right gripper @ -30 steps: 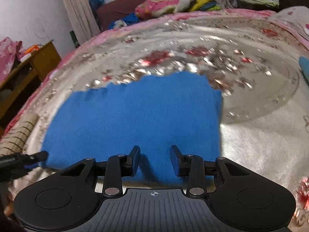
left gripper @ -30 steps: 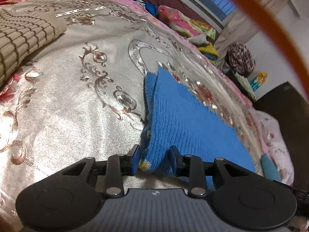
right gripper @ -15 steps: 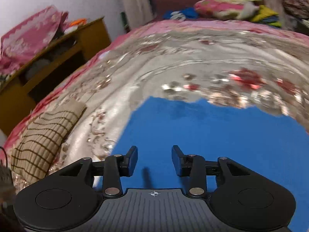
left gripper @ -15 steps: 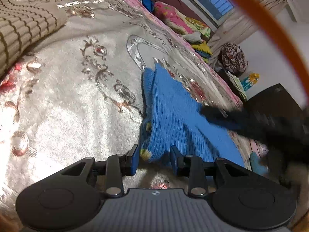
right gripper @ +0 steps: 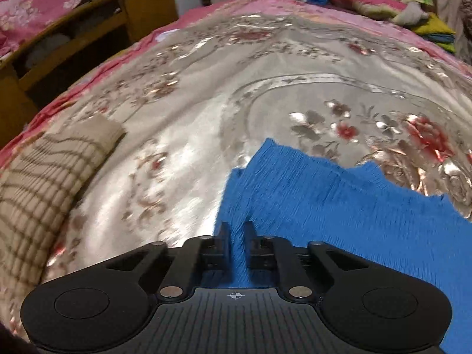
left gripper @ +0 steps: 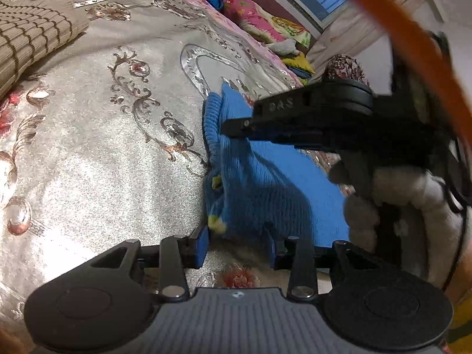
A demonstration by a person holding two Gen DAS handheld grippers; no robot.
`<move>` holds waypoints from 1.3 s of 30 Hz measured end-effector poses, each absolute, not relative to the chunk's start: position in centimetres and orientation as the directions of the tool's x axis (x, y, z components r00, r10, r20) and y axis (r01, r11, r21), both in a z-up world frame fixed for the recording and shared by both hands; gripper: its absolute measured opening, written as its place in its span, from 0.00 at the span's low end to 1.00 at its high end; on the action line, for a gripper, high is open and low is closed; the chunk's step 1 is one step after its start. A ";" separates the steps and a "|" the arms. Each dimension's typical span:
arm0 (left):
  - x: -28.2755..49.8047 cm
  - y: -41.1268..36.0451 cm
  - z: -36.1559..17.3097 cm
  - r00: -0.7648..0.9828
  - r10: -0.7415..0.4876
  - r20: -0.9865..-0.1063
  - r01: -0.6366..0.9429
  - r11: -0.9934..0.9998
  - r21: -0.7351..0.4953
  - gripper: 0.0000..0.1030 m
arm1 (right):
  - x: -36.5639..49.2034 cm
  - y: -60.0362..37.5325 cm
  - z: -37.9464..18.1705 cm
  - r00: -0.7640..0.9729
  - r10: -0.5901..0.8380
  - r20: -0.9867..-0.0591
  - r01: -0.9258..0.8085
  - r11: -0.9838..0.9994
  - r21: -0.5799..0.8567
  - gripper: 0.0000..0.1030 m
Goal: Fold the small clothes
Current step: 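Grasp the edge of the folded sweater with the right gripper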
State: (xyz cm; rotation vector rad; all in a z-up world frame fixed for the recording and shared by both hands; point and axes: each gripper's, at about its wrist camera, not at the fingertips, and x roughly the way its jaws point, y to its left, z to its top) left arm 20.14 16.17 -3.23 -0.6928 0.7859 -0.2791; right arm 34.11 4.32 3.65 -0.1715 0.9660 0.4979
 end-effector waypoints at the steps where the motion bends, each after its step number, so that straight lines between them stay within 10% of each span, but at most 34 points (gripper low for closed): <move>1: 20.0 16.2 -3.1 0.688 -0.476 -0.547 -0.015 0.744 -0.668 0.41 | 33.6 4.3 3.9 0.458 0.341 -0.821 -0.490 0.868 0.086 0.08; 8: 19.8 16.2 -3.1 0.692 -0.474 -0.545 -0.013 0.746 -0.665 0.42 | 33.9 5.3 4.3 0.491 0.288 -0.822 -0.477 0.878 0.022 0.13; 12: 19.6 16.0 -3.1 0.692 -0.482 -0.538 -0.009 0.739 -0.674 0.43 | 34.2 6.7 4.5 0.524 0.235 -0.819 -0.478 0.877 -0.055 0.42; 20: 19.4 15.9 -3.1 0.684 -0.498 -0.533 0.002 0.732 -0.681 0.46 | 35.6 9.6 1.6 0.519 0.106 -0.848 -0.483 0.855 -0.189 0.45; 39: 19.0 14.4 -3.1 0.700 -0.462 -0.545 0.030 0.781 -0.624 0.59 | 36.0 7.1 3.4 0.499 0.180 -0.848 -0.496 0.862 -0.109 0.11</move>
